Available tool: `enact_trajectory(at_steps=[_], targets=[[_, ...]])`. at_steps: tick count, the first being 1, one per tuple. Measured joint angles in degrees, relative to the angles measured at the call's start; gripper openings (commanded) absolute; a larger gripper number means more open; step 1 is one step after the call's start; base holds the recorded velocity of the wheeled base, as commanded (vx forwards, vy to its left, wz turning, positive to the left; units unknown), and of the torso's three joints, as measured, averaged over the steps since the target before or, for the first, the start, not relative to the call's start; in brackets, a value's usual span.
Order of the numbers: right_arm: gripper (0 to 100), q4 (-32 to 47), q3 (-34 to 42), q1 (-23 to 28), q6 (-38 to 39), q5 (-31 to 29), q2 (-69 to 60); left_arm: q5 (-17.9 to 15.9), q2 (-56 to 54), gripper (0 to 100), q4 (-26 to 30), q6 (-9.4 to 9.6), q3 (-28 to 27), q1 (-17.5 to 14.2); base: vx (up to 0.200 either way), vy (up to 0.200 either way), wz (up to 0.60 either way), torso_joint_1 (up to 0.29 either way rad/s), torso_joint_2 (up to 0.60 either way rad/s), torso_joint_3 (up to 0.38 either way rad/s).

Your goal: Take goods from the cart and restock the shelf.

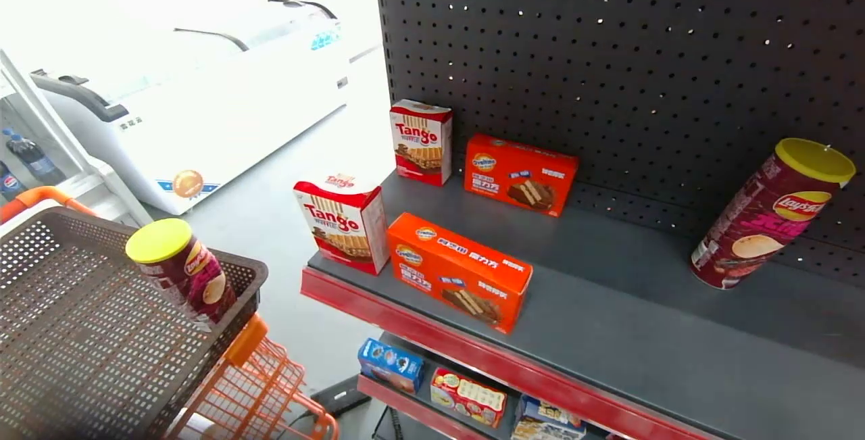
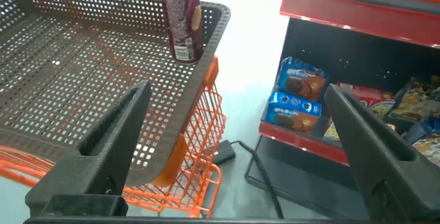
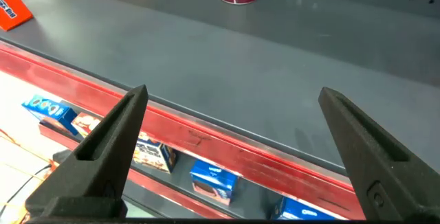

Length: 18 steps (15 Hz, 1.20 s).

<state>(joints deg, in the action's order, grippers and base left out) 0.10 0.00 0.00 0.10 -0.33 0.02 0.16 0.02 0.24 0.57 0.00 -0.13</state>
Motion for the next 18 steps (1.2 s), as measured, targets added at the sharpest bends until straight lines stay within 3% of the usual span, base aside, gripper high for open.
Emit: enact_trajectory(at_steps=[2, 4, 6, 8, 14, 16, 18], targets=[[100, 0.0, 0.0, 0.0, 0.0, 0.0, 0.0, 0.0, 0.0, 100, 0.0, 0.21, 0.0, 0.0, 0.000, 0.000, 0.00, 0.000, 0.00, 0.000], [100, 0.0, 0.0, 0.0, 0.0, 0.0, 0.0, 1.1, 0.0, 100, 0.1, 2.00, -0.5, -0.1, 0.000, 0.000, 0.00, 0.000, 0.00, 0.000], [100, 0.0, 0.0, 0.0, 0.0, 0.0, 0.0, 2.1, 0.6, 100, 2.3, 4.71, -4.2, -0.2, 0.000, 0.000, 0.00, 0.000, 0.00, 0.000], [100, 0.0, 0.0, 0.0, 0.0, 0.0, 0.0, 3.0, 4.5, 100, 4.6, 5.33, -8.9, -0.2, 0.000, 0.000, 0.00, 0.000, 0.00, 0.000], [100, 0.0, 0.0, 0.0, 0.0, 0.0, 0.0, 3.6, 27.0, 100, -0.2, 0.76, -16.6, -0.4, 0.000, 0.000, 0.00, 0.000, 0.00, 0.000], [100, 0.0, 0.0, 0.0, 0.0, 0.0, 0.0, 2.7, 35.4, 100, -6.6, -0.02, -17.4, -4.5, 0.000, 0.000, 0.00, 0.000, 0.00, 0.000], [100, 0.0, 0.0, 0.0, 0.0, 0.0, 0.0, -0.4, 44.6, 100, -14.8, -0.33, -17.6, -10.6, 0.000, 0.000, 0.00, 0.000, 0.00, 0.000]])
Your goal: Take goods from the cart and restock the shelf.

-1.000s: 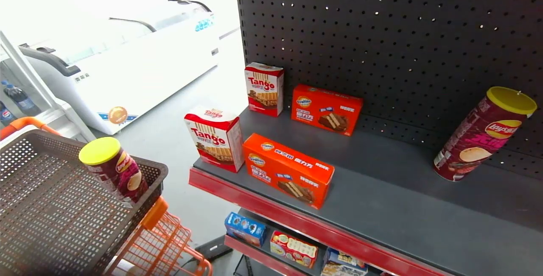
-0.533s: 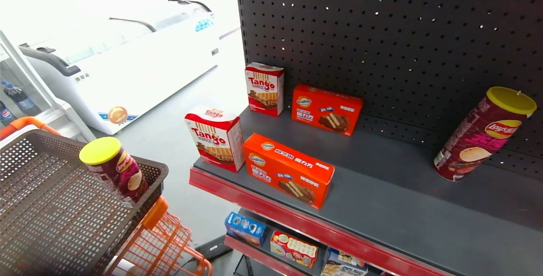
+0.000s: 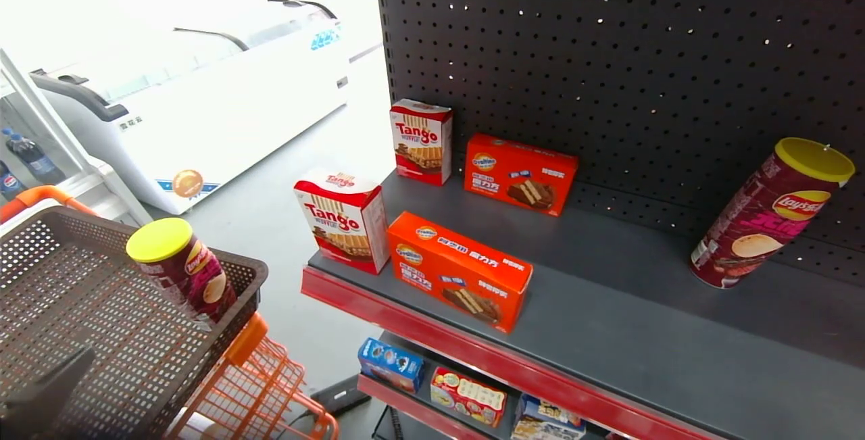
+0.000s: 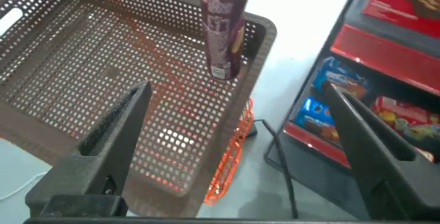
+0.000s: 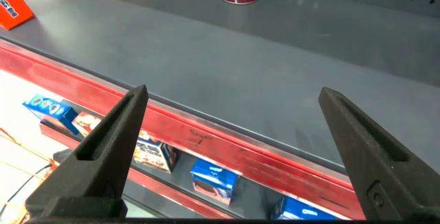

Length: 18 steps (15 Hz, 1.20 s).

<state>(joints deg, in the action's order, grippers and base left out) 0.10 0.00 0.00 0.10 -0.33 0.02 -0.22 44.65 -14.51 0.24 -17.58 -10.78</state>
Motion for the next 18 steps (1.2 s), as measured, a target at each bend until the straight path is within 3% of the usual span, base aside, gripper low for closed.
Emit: enact_trajectory(at_steps=[2, 5, 10, 12, 15, 18], targets=[[100, 0.0, 0.0, 0.0, 0.0, 0.0, 0.0, -5.3, 8.4, 100, -8.5, 0.07, 0.0, -4.9, 0.000, 0.000, 0.00, 0.000, 0.00, 0.000], [100, 0.0, 0.0, 0.0, 0.0, 0.0, 0.0, -8.0, 19.9, 100, -19.7, 1.32, 0.2, -7.5, 0.000, 0.000, 0.00, 0.000, 0.00, 0.000], [100, 0.0, 0.0, 0.0, 0.0, 0.0, 0.0, -9.5, 39.5, 100, -46.0, 5.41, 3.8, -7.2, 0.000, 0.000, 0.00, 0.000, 0.00, 0.000], [100, 0.0, 0.0, 0.0, 0.0, 0.0, 0.0, -9.6, 46.8, 100, -54.2, 6.21, 4.3, -6.9, 0.000, 0.000, 0.00, 0.000, 0.00, 0.000], [100, 0.0, 0.0, 0.0, 0.0, 0.0, 0.0, -9.7, 56.6, 100, -62.0, 6.31, 2.6, -6.6, 0.000, 0.000, 0.00, 0.000, 0.00, 0.000], [100, 0.0, 0.0, 0.0, 0.0, 0.1, 0.0, -9.7, 65.2, 100, -66.6, 5.39, -2.5, -5.8, 0.000, 0.000, 0.00, 0.000, 0.00, 0.000]])
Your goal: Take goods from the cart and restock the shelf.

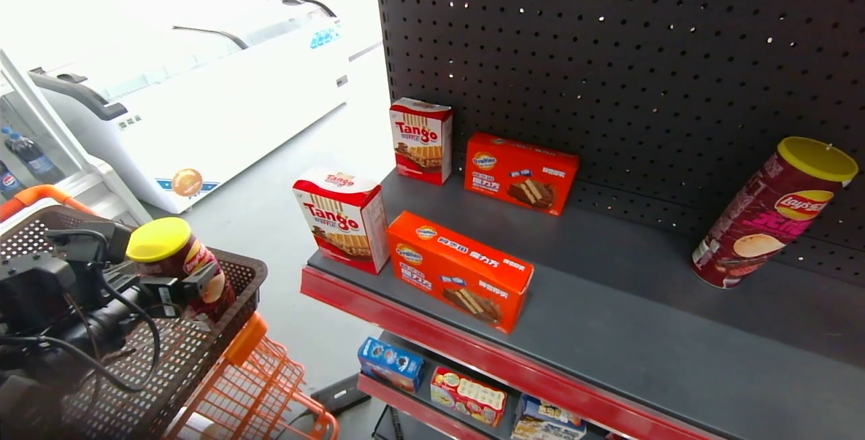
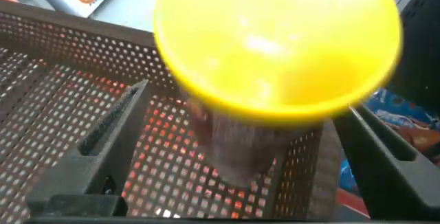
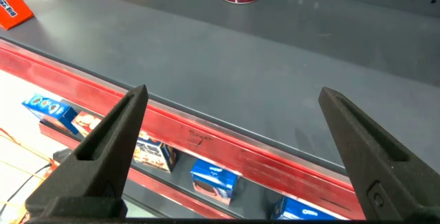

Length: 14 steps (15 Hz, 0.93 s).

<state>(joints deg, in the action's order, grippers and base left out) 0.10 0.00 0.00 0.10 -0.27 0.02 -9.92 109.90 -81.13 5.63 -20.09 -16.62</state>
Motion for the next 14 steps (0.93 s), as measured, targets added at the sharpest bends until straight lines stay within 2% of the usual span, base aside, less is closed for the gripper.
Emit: enact_trajectory(at_steps=[3, 4, 9, 14], targets=[[100, 0.0, 0.0, 0.0, 0.0, 0.0, 0.0, 0.0, 6.2, 100, -2.7, -0.84, -5.1, 1.6, 0.000, 0.000, 0.00, 0.000, 0.00, 0.000], [100, 0.0, 0.0, 0.0, 0.0, 0.0, 0.0, 0.0, 7.7, 0, -2.8, -0.85, -6.3, 2.0, 0.000, 0.000, 0.00, 0.000, 0.00, 0.000], [100, 0.0, 0.0, 0.0, 0.0, 0.0, 0.0, 0.0, 11.3, 0, -3.7, -1.07, -10.4, 3.4, 0.000, 0.000, 0.00, 0.000, 0.00, 0.000], [100, 0.0, 0.0, 0.0, 0.0, 0.0, 0.0, 0.1, 11.3, 0, -3.9, -0.68, -11.2, 3.8, 0.000, 0.000, 0.00, 0.000, 0.00, 0.000]])
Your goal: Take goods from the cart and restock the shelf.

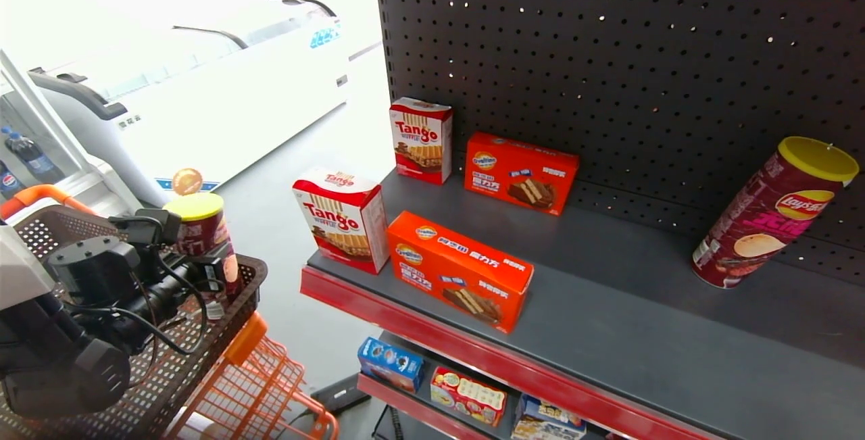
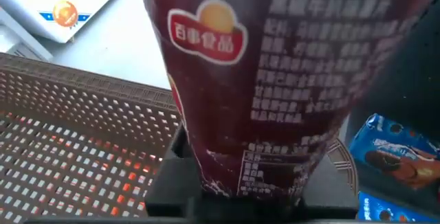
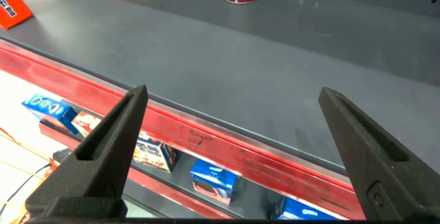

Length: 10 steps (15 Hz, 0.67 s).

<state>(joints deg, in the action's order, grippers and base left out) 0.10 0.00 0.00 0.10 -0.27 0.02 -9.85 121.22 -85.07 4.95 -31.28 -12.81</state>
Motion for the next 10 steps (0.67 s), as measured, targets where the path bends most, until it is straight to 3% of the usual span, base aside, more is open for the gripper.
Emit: enact_trajectory(at_steps=[5, 10], targets=[[100, 0.0, 0.0, 0.0, 0.0, -0.1, 0.0, 0.0, -7.9, 0, 2.1, 0.30, -0.8, 0.6, 0.000, 0.000, 0.00, 0.000, 0.00, 0.000], [100, 0.0, 0.0, 0.0, 0.0, 0.0, 0.0, -0.4, -22.1, 0, 13.1, 0.17, -0.1, 2.1, 0.000, 0.000, 0.00, 0.000, 0.00, 0.000]])
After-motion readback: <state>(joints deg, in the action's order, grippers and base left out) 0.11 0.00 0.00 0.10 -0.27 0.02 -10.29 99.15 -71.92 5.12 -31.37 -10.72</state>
